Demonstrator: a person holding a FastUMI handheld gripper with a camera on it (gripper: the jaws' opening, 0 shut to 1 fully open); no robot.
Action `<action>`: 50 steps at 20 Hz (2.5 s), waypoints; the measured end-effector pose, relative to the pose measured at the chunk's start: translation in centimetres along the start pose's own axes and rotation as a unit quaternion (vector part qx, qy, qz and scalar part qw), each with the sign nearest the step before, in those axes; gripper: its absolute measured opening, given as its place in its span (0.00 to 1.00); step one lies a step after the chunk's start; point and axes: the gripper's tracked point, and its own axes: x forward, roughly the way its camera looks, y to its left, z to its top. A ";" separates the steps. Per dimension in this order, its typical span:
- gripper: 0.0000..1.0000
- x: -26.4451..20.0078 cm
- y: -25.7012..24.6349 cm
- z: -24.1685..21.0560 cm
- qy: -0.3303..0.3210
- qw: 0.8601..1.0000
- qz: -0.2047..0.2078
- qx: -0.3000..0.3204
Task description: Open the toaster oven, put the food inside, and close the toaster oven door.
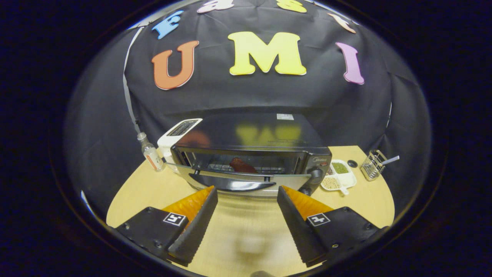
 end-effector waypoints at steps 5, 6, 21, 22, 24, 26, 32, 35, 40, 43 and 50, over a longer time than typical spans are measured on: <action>0.99 -2.3 -1.8 -0.2 -0.007 1.000 -0.008 0.016; 0.99 -3.0 -2.5 -0.4 -0.007 1.000 -0.014 0.017; 0.99 -24.3 -15.2 11.3 -0.181 0.981 -0.068 -0.013; 0.99 -25.9 -16.3 12.4 -0.200 0.978 -0.066 -0.014; 0.99 -28.7 -17.4 14.7 -0.232 0.971 -0.045 -0.016; 0.99 -31.1 -19.4 16.0 -0.254 0.966 -0.038 -0.019; 0.99 -35.5 -22.5 16.2 -0.296 0.955 -0.026 -0.028; 0.99 -36.2 -23.3 14.5 -0.288 0.957 -0.035 -0.023; 0.99 -38.0 -24.1 12.7 -0.277 0.959 -0.062 -0.013; 0.99 -39.3 -23.8 13.1 -0.293 0.953 -0.076 -0.003; 0.99 -39.4 -22.8 12.3 -0.287 0.954 -0.082 0.006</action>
